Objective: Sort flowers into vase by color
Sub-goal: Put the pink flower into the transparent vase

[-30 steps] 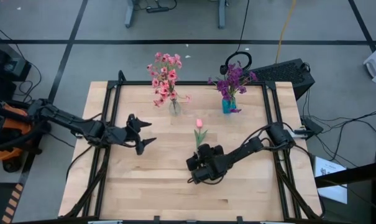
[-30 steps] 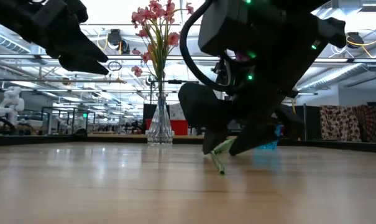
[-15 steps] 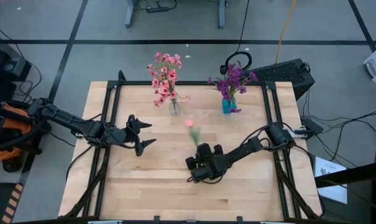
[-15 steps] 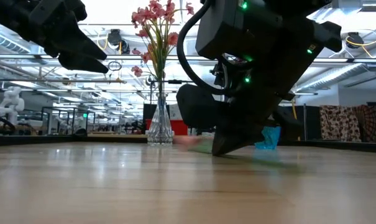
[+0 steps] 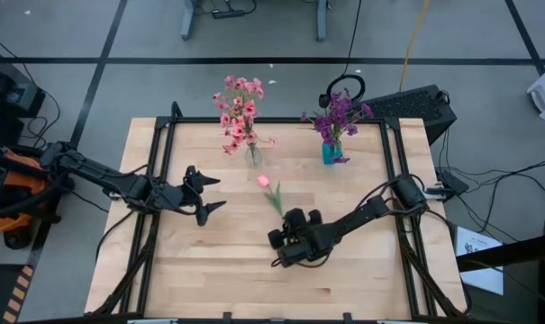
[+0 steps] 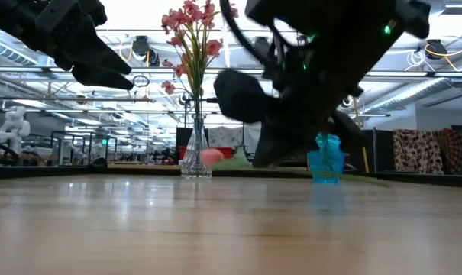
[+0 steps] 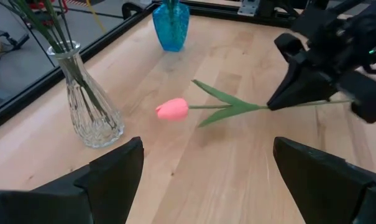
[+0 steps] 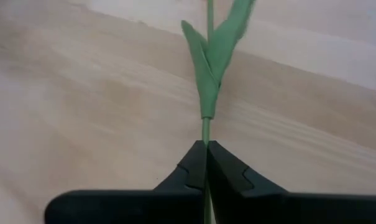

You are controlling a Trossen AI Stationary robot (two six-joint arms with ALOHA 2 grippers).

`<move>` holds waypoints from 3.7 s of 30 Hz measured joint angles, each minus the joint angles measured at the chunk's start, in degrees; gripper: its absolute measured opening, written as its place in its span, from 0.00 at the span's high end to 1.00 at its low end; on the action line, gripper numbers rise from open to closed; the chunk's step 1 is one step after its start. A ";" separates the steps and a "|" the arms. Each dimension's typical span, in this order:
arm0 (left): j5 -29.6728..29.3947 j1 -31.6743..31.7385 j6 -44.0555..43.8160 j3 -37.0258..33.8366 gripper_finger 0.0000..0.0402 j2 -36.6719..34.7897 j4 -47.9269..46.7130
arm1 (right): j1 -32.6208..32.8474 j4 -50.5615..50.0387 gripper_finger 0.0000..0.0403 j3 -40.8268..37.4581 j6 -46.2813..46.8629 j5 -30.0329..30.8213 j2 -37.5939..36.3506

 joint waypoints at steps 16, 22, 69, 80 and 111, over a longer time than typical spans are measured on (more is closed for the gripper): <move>9.71 -0.04 -0.33 0.00 0.10 0.00 6.87 | 4.70 20.79 1.00 0.00 -29.46 6.13 -11.91; 10.89 -0.38 -0.20 0.00 0.10 0.11 8.42 | 6.20 33.31 1.00 0.00 -49.04 9.95 -14.90; 16.90 -2.49 22.27 0.07 0.50 8.57 50.47 | -2.92 85.47 1.00 -0.02 -100.38 -8.59 -4.24; 16.92 -2.51 22.16 0.07 0.77 8.57 50.46 | -3.03 85.47 1.00 -0.02 -100.33 -8.12 -4.24; 15.74 -0.82 22.55 0.09 0.97 -4.41 35.88 | 0.33 86.10 0.51 0.02 -113.58 21.90 -4.61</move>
